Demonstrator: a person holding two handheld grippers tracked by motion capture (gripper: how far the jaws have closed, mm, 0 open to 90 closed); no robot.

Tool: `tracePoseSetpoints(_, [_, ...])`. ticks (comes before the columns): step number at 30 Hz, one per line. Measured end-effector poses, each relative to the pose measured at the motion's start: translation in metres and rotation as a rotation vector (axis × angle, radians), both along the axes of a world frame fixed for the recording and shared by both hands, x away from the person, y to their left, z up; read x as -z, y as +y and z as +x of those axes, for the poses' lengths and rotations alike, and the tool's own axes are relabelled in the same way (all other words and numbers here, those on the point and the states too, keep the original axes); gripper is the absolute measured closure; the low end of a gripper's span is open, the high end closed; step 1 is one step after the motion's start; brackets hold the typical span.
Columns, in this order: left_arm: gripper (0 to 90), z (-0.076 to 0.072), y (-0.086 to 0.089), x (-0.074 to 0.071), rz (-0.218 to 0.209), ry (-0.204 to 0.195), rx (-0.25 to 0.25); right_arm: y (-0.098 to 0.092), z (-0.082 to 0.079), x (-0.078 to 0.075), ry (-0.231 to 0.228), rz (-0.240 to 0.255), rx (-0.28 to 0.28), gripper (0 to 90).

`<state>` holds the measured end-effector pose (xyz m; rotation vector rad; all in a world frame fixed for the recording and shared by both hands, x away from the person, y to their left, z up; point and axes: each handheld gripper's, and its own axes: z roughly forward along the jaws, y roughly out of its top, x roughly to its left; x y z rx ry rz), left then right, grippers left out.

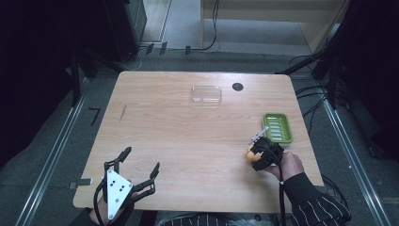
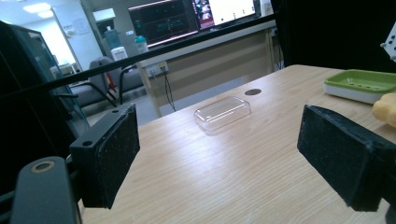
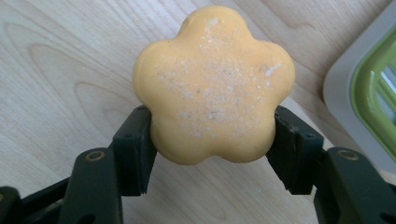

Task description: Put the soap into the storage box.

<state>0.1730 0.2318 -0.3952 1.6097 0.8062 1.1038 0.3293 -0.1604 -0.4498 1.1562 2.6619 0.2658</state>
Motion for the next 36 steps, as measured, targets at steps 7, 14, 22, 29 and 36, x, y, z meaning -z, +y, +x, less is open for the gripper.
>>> tracePoseSetpoints(7, [13.0,0.000,0.000,0.000,0.000,0.001,-0.001,-0.007,0.006,-0.002,-0.007,-0.005,0.027,40.5])
tracePoseSetpoints(14, [13.0,0.000,0.000,0.000,0.001,0.000,0.001,-0.015,0.010,-0.006,-0.020,0.000,0.057,40.5])
tracePoseSetpoints(22, [13.0,0.000,0.000,0.000,0.000,0.000,-0.001,-0.024,0.017,-0.010,-0.039,-0.001,0.101,40.5])
tracePoseSetpoints(29, [13.0,0.000,0.000,0.000,0.002,0.001,0.000,-0.032,0.023,-0.016,-0.068,0.003,0.127,40.5])
tracePoseSetpoints(36, [13.0,0.000,0.000,0.000,0.005,0.002,-0.001,-0.041,0.030,-0.022,-0.085,0.015,0.169,40.5])
